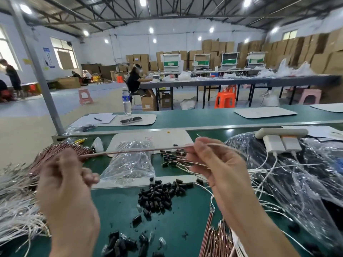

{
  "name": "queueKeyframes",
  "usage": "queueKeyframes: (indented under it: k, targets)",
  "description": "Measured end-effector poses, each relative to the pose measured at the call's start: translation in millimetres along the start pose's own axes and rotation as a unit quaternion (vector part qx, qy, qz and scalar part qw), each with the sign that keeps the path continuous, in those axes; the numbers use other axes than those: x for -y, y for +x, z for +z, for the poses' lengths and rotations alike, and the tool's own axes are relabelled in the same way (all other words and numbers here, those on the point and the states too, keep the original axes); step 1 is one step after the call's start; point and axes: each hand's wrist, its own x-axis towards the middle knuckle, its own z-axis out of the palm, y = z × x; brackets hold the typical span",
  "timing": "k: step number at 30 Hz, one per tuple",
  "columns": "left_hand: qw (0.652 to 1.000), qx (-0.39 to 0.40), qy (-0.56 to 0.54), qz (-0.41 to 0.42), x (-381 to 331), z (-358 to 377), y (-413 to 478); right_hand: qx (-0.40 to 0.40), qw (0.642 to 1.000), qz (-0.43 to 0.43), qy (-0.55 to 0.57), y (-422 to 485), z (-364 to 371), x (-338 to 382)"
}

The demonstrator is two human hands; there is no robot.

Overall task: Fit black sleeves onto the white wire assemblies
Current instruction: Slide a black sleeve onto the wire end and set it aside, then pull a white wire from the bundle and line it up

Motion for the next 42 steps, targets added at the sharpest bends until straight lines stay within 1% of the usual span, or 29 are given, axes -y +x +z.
queueKeyframes:
  k: [2, 4, 5, 6, 8, 9, 11, 14, 16, 18, 20, 21, 22, 24, 25, 26, 28, 30, 32, 34, 35, 36, 39, 40, 42]
  targets:
    - [0.994, 0.095, 0.005, -0.045, 7.5, 17.0, 7.9, -0.033, 0.999, -0.016, 0.007, 20.4, -14.9, 10.0]
    - [0.978, 0.162, 0.056, -0.119, 26.2, 49.8, 22.0, -0.072, 0.997, -0.007, 0.012, 49.5, -33.5, 15.7]
    - [0.966, 0.186, 0.092, -0.152, 35.9, 67.4, 28.2, -0.089, 0.996, 0.014, 0.008, 63.5, -42.8, 16.7]
    - [0.952, 0.209, 0.133, -0.179, 44.8, 83.0, 31.6, -0.101, 0.994, 0.051, 0.006, 74.9, -52.1, 16.1]
    - [0.917, 0.247, 0.232, -0.209, 63.9, 98.0, 29.4, -0.111, 0.979, 0.168, 0.019, 82.9, -73.3, 6.9]
    - [0.897, 0.267, 0.284, -0.207, 72.4, 94.9, 25.0, -0.113, 0.968, 0.223, 0.027, 78.7, -82.5, -0.4]
    - [0.865, 0.312, 0.355, -0.171, 83.3, 71.4, 10.8, -0.132, 0.952, 0.275, 0.038, 60.4, -96.3, -15.2]
    - [0.845, 0.342, 0.401, -0.093, 88.3, 12.5, -16.7, -0.153, 0.949, 0.267, 0.074, 30.3, -111.3, -33.2]
    - [0.824, 0.338, 0.453, -0.043, 87.6, -29.6, -35.5, -0.155, 0.951, 0.252, 0.09, 14.4, -112.0, -40.5]
    - [0.785, 0.305, 0.54, 0.011, 83.7, -66.8, -49.3, -0.14, 0.958, 0.244, 0.046, 2.5, -108.5, -46.6]
    - [0.733, 0.239, 0.634, 0.062, 78.2, -95.3, -53.5, -0.118, 0.961, 0.238, -0.074, -7.8, -101.1, -52.0]
    - [0.714, 0.196, 0.669, 0.071, 75.2, -107.9, -53.1, -0.106, 0.956, 0.229, -0.15, -13.5, -96.8, -54.1]
    - [0.699, 0.152, 0.696, 0.058, 70.5, -118.9, -51.3, -0.095, 0.944, 0.214, -0.231, -19.1, -92.1, -55.4]
    - [0.658, 0.094, 0.746, -0.036, 60.2, -136.2, -49.6, -0.058, 0.902, 0.167, -0.393, -31.9, -84.8, -57.6]
    - [0.635, 0.088, 0.762, -0.088, 56.9, -142.3, -50.1, -0.03, 0.875, 0.144, -0.461, -37.7, -82.7, -60.8]
    - [0.623, 0.093, 0.766, -0.126, 55.0, -145.9, -52.2, -0.005, 0.85, 0.13, -0.51, -43.0, -81.3, -64.8]
    - [0.625, 0.12, 0.755, -0.158, 55.1, -145.5, -61.9, 0.029, 0.811, 0.135, -0.569, -52.8, -77.9, -72.6]
    - [0.625, 0.153, 0.751, -0.147, 59.6, -139.5, -73.7, 0.056, 0.761, 0.161, -0.626, -60.1, -75.9, -83.0]
    - [0.641, 0.199, 0.732, -0.119, 65.3, -130.1, -82.3, 0.073, 0.72, 0.197, -0.662, -66.5, -72.1, -91.2]
    - [0.668, 0.251, 0.695, -0.083, 73.0, -116.9, -90.7, 0.087, 0.701, 0.211, -0.676, -72.0, -69.0, -97.1]
    - [0.672, 0.277, 0.683, -0.068, 78.0, -109.7, -95.5, 0.1, 0.695, 0.212, -0.68, -74.7, -67.6, -100.1]
    - [0.665, 0.305, 0.68, -0.053, 83.8, -102.7, -100.6, 0.113, 0.688, 0.211, -0.685, -77.4, -66.4, -102.9]
    - [0.611, 0.378, 0.695, -0.002, 103.3, -86.9, -111.9, 0.144, 0.668, 0.206, -0.701, -81.8, -66.3, -108.0]
    - [0.6, 0.391, 0.698, 0.011, 109.1, -82.6, -112.1, 0.152, 0.664, 0.2, -0.705, -82.7, -67.7, -108.4]
    - [0.6, 0.41, 0.686, 0.029, 119.1, -74.3, -108.1, 0.161, 0.66, 0.184, -0.711, -84.5, -71.4, -107.9]
